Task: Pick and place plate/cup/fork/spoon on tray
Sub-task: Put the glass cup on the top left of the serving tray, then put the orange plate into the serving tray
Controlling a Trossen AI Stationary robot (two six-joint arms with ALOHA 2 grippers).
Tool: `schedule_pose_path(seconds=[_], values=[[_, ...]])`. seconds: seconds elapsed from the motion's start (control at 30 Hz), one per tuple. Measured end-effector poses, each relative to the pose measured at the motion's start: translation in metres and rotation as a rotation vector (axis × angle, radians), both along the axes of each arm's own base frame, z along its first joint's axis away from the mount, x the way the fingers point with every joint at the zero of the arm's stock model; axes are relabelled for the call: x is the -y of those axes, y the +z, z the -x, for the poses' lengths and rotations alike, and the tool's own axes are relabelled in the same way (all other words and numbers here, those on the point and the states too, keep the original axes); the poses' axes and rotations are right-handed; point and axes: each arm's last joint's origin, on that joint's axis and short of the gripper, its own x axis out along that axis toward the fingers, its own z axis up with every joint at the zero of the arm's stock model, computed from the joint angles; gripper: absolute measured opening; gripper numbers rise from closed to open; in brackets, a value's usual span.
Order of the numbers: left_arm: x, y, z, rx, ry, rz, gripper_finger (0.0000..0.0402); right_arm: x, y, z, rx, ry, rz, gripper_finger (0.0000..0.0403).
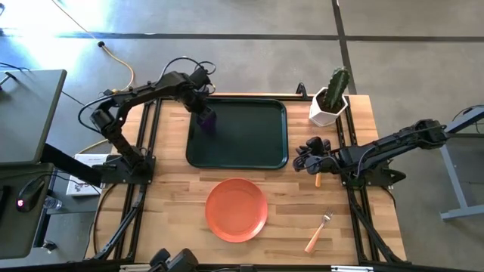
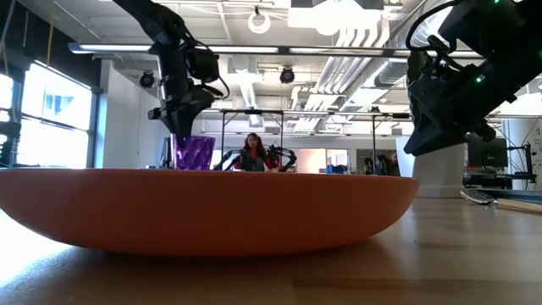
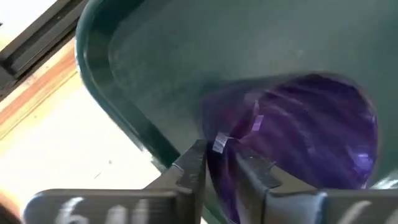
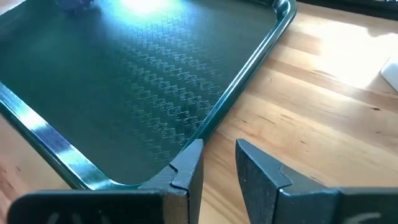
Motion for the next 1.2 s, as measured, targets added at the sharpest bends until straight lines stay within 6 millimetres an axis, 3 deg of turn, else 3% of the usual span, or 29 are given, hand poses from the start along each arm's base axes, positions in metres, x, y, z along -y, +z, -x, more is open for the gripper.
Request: schedule_pose_path(seconds=[0.37,0.53,0.73,0.97,1.2], values=[[-0.004,-0.002,-0.004,-0.067,0.022,-0.129,0.0122,0.000,0.000,0.000,-0.004,0.011,-0.015,0.0083],[-0.007,-0.001,-0.003,-0.137,0.104,-0.222,0.0131,0.000,0.000,0.000,-0.004,0.010,-0.013,0.0083],[-0.005,-0.001,-0.004,-0.126,0.041,-0.193,0.0129,0.000,0.000,0.000,-0.003,0.009,-0.013,0.0083],[0.010,0.001,-0.015,-0.089,-0.077,-0.172,0.0129,0.000,0.000,0.000,-0.001,0.004,-0.005,0.0083],[0.028,0.025,-0.017,-0.140,-0.107,-0.357,0.0129,0.000,0.000,0.000,0.002,-0.001,0.002,0.0083]])
